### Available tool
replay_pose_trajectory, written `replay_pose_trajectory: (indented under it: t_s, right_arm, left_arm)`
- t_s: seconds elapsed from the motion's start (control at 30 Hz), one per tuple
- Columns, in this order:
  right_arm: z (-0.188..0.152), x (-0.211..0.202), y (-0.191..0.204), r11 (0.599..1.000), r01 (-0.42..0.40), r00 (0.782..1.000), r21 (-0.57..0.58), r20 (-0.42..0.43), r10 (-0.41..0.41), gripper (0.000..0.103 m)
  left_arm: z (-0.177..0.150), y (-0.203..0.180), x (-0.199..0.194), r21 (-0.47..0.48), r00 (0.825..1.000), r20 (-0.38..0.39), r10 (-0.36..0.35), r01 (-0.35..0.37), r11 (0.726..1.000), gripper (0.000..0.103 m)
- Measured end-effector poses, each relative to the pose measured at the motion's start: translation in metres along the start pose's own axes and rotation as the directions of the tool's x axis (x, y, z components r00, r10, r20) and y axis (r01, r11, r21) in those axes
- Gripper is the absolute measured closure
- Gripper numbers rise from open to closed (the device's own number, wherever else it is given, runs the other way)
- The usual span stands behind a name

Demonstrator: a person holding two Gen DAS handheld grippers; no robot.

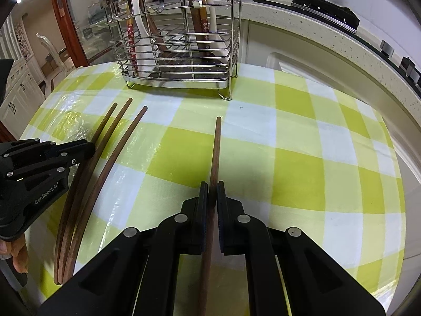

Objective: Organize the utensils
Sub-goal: 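Lift both held chopsticks up toward the wire rack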

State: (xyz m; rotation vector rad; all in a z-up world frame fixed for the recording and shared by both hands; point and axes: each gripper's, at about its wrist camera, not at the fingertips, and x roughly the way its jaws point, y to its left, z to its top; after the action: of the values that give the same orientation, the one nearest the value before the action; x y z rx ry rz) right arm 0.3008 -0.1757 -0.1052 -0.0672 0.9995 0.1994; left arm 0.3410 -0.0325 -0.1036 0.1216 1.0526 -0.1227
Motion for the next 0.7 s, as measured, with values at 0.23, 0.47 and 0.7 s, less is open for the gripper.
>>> replay_pose_trajectory:
  t_s: [0.23, 0.47, 0.7]
  right_arm:
    - [0.004, -0.010, -0.004, 1.000, -0.016, 0.999, 0.022, 0.031, 0.015, 0.096]
    - [0.012, -0.037, -0.006, 0.999, -0.007, 0.996, 0.031, 0.088, 0.005, 0.096]
    - [0.017, -0.069, -0.013, 0.999, 0.000, 0.988, 0.054, 0.152, -0.008, 0.096]
  left_arm:
    - [-0.004, 0.028, -0.027, -0.071, 0.993, 0.086, -0.075, 0.081, 0.994, 0.096]
    - [0.001, 0.046, -0.059, -0.109, 0.983, 0.171, -0.070, 0.090, 0.990, 0.096]
    - [0.005, 0.050, -0.095, -0.108, 0.965, 0.258, -0.050, 0.080, 0.991, 0.097]
